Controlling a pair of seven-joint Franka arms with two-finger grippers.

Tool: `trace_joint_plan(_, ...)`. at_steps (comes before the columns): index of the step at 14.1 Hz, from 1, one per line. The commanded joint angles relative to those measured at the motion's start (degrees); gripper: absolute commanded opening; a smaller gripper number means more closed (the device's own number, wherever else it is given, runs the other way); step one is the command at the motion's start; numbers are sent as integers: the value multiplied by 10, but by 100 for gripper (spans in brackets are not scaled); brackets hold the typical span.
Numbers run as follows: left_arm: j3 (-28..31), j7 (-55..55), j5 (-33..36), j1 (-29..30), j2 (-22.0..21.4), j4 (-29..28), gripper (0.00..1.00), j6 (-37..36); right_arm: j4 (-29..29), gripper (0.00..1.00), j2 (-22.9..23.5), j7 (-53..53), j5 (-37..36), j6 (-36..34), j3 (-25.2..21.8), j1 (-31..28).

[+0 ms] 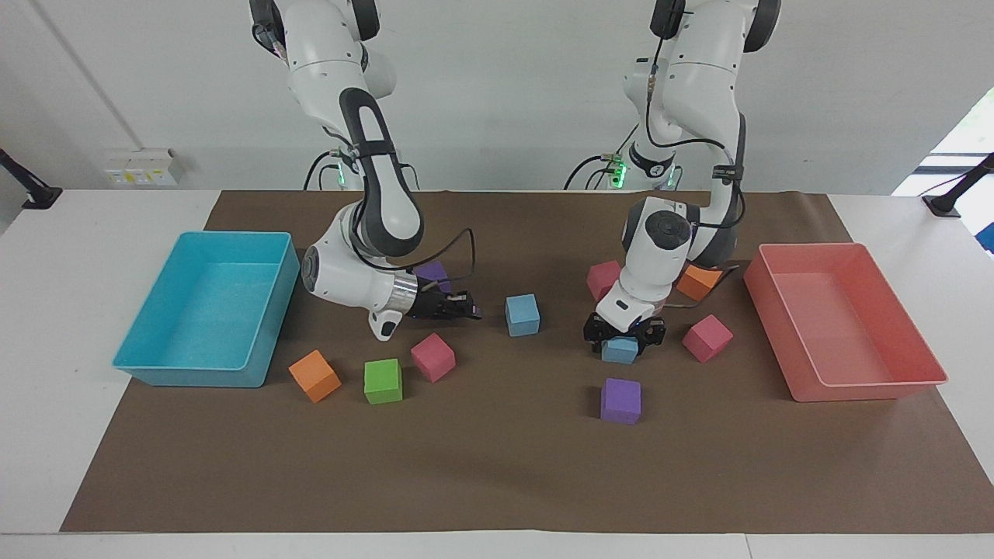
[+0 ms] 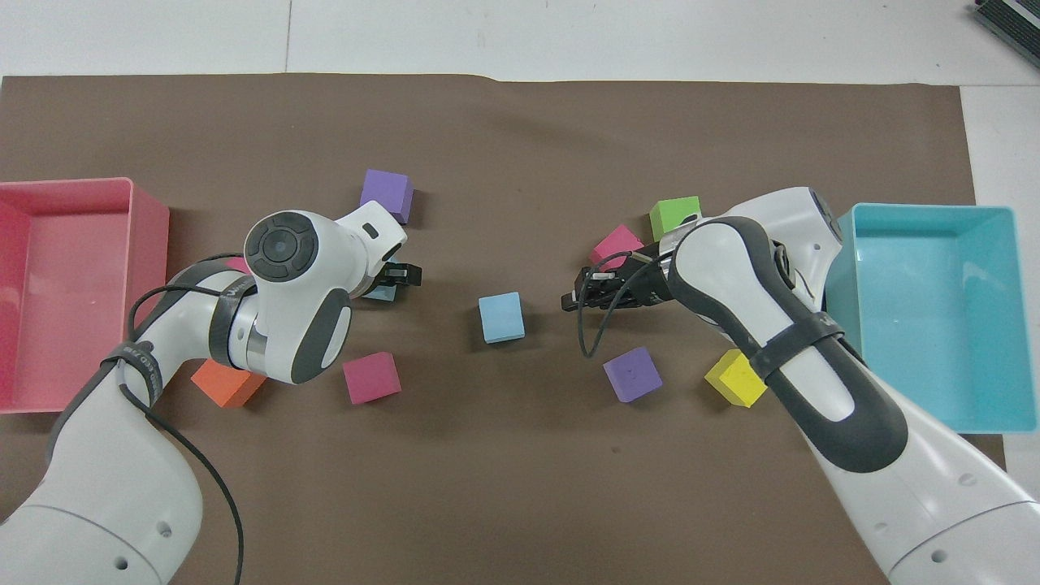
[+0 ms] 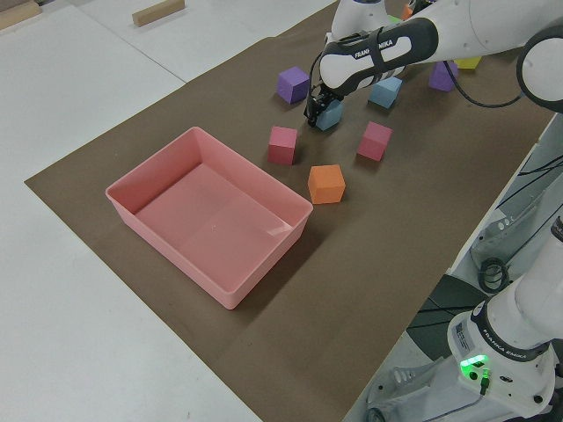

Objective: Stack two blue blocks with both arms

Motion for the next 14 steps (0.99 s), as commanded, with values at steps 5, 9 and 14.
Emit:
trace_joint_plan(5,6,-8,1,-5,-19,-1,89,-27,-26,0,0,-33,62,14,5,-5)
trace_joint_plan(9,9,-8,19,-10,-19,0,35,-27,-29,0,0,-33,65,14,5,-5)
trace_joint_plan(14,9,-8,22,-10,-55,9,24,-79,-29,0,0,-33,65,21,5,-3)
